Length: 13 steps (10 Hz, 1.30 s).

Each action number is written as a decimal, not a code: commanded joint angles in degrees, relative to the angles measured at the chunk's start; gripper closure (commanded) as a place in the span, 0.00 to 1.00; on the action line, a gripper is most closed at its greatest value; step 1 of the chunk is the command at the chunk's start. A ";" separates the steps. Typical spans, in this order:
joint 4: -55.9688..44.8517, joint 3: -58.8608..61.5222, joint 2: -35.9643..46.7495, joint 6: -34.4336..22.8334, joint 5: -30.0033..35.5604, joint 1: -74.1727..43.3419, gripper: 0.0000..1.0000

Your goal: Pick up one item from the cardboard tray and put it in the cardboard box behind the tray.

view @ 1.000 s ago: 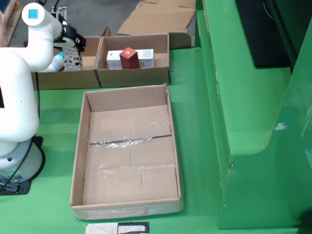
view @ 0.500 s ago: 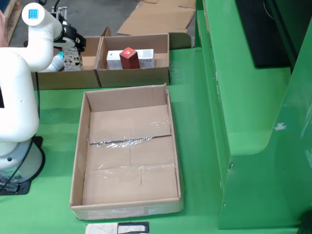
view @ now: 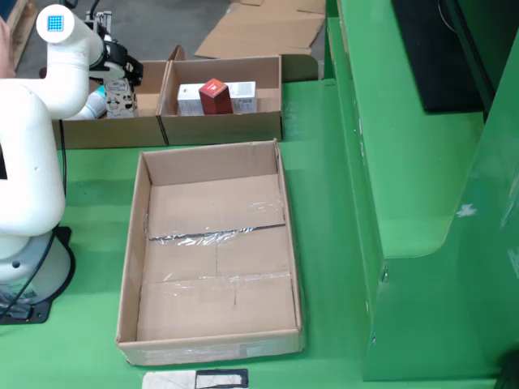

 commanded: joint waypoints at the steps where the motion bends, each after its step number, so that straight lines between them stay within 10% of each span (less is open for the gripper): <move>1: 0.52 0.87 1.82 0.15 -0.26 0.34 1.00; 13: 5.28 -5.21 3.52 4.32 -3.02 4.85 1.00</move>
